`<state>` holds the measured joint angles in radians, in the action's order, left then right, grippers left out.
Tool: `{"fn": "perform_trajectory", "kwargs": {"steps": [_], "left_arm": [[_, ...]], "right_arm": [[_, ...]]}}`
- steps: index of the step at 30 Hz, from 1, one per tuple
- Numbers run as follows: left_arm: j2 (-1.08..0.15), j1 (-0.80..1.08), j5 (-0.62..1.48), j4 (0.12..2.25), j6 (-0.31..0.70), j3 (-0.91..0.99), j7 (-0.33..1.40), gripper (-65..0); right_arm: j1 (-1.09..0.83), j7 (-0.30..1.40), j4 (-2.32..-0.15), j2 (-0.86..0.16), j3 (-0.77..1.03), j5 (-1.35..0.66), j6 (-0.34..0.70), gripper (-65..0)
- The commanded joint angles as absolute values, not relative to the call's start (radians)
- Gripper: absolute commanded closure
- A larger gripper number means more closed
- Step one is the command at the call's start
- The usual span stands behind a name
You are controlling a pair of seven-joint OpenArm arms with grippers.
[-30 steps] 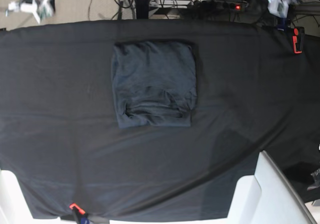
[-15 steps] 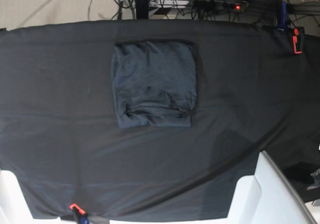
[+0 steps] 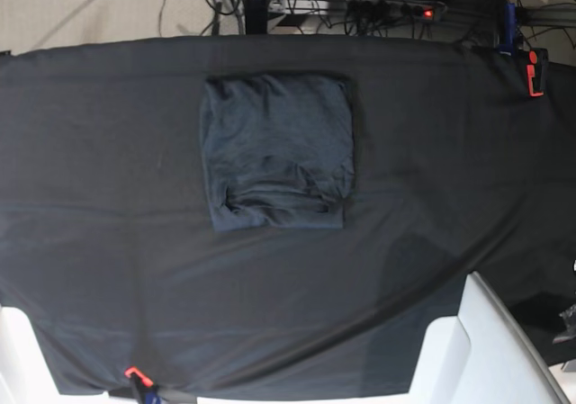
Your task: Fold the T-shirt properly
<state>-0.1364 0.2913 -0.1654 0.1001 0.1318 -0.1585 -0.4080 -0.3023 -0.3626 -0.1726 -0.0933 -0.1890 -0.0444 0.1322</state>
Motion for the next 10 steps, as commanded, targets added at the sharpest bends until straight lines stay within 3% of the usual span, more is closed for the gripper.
{"fn": "perform_trajectory", "kwargs": {"steps": [1,10], "left_arm": [[-0.16,0.295,-0.18,0.101,0.133,-0.159,-0.42,0.0],[-0.193,0.263,-0.199,0.094,0.133,-0.15,-0.412,0.0]], "right_arm": [[-0.326,-0.354,-0.166,-0.099,-0.168,-0.042,0.128,-1.4],[-0.329,-0.351,-0.16,-0.117,-0.147,-0.041,0.128,-1.4]]}}
